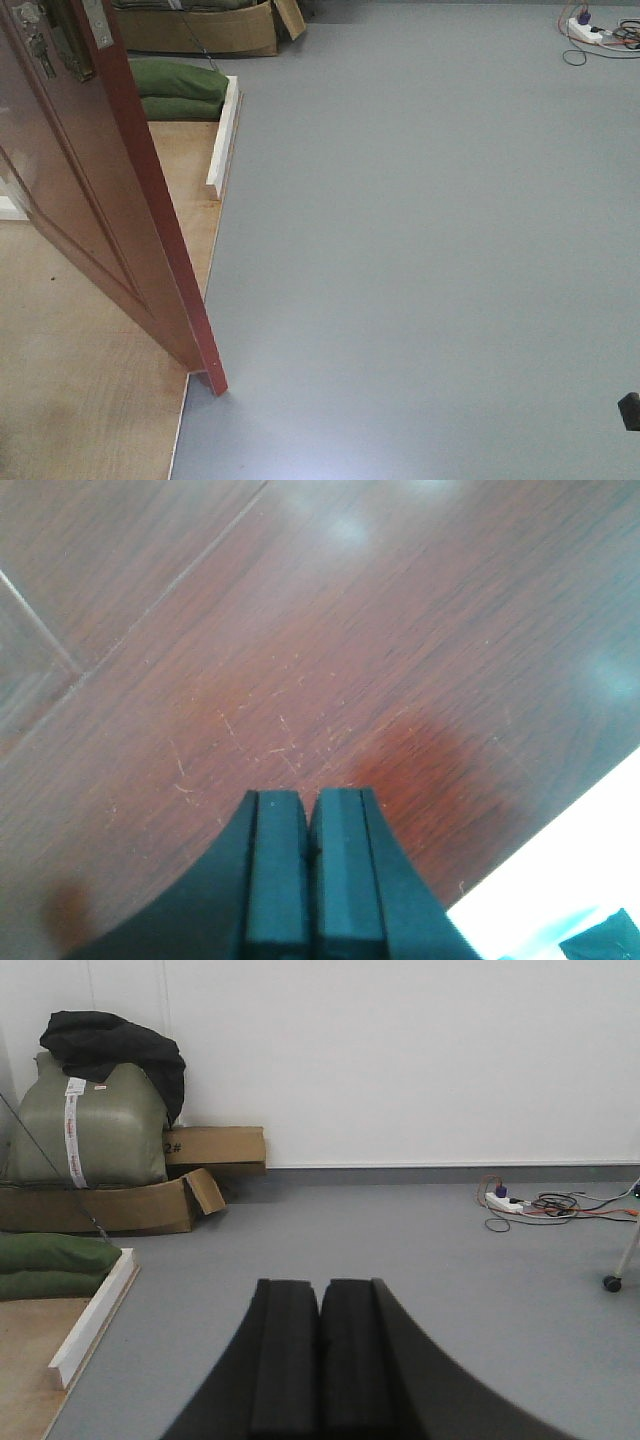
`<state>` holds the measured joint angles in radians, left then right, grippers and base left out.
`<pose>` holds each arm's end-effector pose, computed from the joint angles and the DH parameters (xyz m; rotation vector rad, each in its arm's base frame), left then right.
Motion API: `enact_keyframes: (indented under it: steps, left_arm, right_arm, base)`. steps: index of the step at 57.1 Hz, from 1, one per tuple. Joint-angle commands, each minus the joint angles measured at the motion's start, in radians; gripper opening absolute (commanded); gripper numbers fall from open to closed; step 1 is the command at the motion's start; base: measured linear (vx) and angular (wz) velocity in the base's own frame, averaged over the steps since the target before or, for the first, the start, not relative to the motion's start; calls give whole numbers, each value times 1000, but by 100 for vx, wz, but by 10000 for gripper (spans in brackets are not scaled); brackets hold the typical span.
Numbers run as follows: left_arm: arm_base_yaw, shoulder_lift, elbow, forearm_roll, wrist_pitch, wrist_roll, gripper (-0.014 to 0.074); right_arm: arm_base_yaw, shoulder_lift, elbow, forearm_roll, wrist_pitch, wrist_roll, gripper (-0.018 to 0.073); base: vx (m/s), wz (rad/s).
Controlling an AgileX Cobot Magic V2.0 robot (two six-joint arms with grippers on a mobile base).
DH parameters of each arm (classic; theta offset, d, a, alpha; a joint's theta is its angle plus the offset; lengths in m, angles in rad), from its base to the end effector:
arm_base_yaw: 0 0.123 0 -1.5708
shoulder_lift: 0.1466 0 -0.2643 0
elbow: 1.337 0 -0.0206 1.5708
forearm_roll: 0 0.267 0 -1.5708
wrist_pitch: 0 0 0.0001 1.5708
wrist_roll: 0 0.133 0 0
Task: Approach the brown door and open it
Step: 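Push the door panel with the left gripper to swing it open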
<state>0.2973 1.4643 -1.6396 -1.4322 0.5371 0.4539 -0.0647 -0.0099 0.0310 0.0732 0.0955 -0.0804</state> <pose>0.3791 0.0456 0.4968 -0.4529 1.4078 -0.9072 0.1359 -0.0079 0.1932 0.0403 1.5997 -0.0505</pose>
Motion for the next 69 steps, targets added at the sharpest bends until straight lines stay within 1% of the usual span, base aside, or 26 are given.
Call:
enact_keyframes:
  steps: [1,36,69]
  left_arm:
    - [-7,-34,-35,-44,-18,4,-3]
    - [-7,-34,-35,-44,-17,4,-3]
    - [-7,-34,-35,-44,-18,4,-3]
  right_arm:
    - [0,-12,5,-7,-77,-5,0]
    - [0,-12,5,-7,-77,-5,0]
    - [0,-12,5,-7,-77,-5,0]
  base:
    - [0,0]
    - [3,-2]
    - [11,-1]
